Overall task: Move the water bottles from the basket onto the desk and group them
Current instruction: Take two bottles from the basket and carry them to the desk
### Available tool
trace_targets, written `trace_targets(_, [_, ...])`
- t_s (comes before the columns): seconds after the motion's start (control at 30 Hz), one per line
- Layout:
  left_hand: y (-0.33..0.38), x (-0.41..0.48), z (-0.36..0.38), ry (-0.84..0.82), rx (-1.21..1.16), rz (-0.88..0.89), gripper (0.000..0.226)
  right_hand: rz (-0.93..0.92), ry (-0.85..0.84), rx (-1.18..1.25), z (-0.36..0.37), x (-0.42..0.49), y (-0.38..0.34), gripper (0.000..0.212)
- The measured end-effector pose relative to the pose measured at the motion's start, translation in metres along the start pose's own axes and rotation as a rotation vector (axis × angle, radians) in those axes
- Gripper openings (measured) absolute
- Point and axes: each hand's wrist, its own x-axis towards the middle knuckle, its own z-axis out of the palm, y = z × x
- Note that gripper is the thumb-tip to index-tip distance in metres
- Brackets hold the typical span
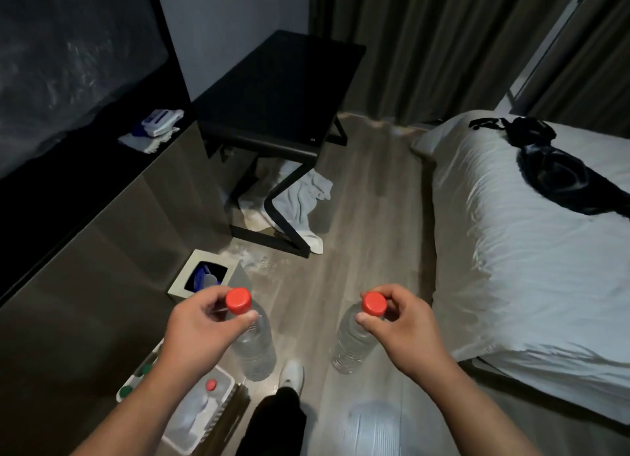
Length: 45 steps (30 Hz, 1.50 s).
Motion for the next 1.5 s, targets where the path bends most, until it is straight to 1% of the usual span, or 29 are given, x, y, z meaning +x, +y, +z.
trace_targets(0.1, [-0.001, 0.056, 0.020, -0.017, 0.019, -0.024, 0.026, 0.025, -0.020, -0.012, 0.000, 0.054, 0.001, 0.029])
trace_targets(0.23, [0.004, 0.131, 0.044, -0.065, 0.026, -0.031, 0.031, 0.049, 0.000, -0.042, -0.011, 0.123, -0.005, 0.031])
trace_targets(0.33, [0.022, 0.187, 0.061, -0.098, 0.058, -0.002, 0.039, 0.040, 0.027, -0.044, -0.029, 0.169, -0.016, 0.031])
trace_targets(0.53, [0.073, 0.277, 0.110, -0.196, 0.116, 0.055, 0.036, 0.039, 0.112, -0.042, -0.070, 0.243, -0.015, 0.028])
trace_targets(0.6, [0.088, 0.304, 0.135, -0.201, 0.127, 0.076, 0.037, 0.052, 0.093, -0.066, -0.085, 0.272, -0.011, 0.026])
trace_targets(0.67, [0.100, 0.330, 0.163, -0.198, 0.125, 0.076, 0.033, 0.041, 0.052, -0.106, -0.100, 0.306, -0.004, 0.025])
trace_targets(0.73, [0.109, 0.353, 0.195, -0.174, 0.119, 0.058, 0.035, 0.034, 0.009, -0.128, -0.117, 0.341, 0.005, 0.025])
trace_targets(0.8, [0.119, 0.371, 0.227, -0.091, 0.091, 0.034, 0.038, 0.029, -0.024, -0.130, -0.136, 0.376, 0.013, 0.025])
trace_targets(0.87, [0.137, 0.387, 0.256, -0.003, 0.049, 0.009, 0.034, 0.027, -0.059, -0.124, -0.159, 0.410, 0.018, 0.026])
trace_targets(0.93, [0.160, 0.408, 0.282, 0.033, 0.007, -0.004, 0.032, 0.022, -0.100, -0.128, -0.185, 0.446, 0.018, 0.025])
trace_targets(1.07, [0.192, 0.453, 0.321, 0.147, -0.057, 0.014, 0.031, -0.063, -0.154, -0.192, -0.227, 0.526, 0.015, 0.031])
trace_targets(1.2, [0.205, 0.488, 0.333, 0.216, -0.071, -0.020, 0.028, -0.129, -0.215, -0.253, -0.242, 0.593, 0.000, 0.029])
trace_targets(1.3, [0.209, 0.519, 0.330, 0.259, -0.072, -0.030, 0.028, -0.132, -0.231, -0.230, -0.244, 0.640, -0.012, 0.025])
trace_targets(1.5, [0.192, 0.590, 0.319, 0.311, -0.051, -0.103, 0.033, -0.111, -0.312, -0.216, -0.213, 0.739, -0.041, 0.022])
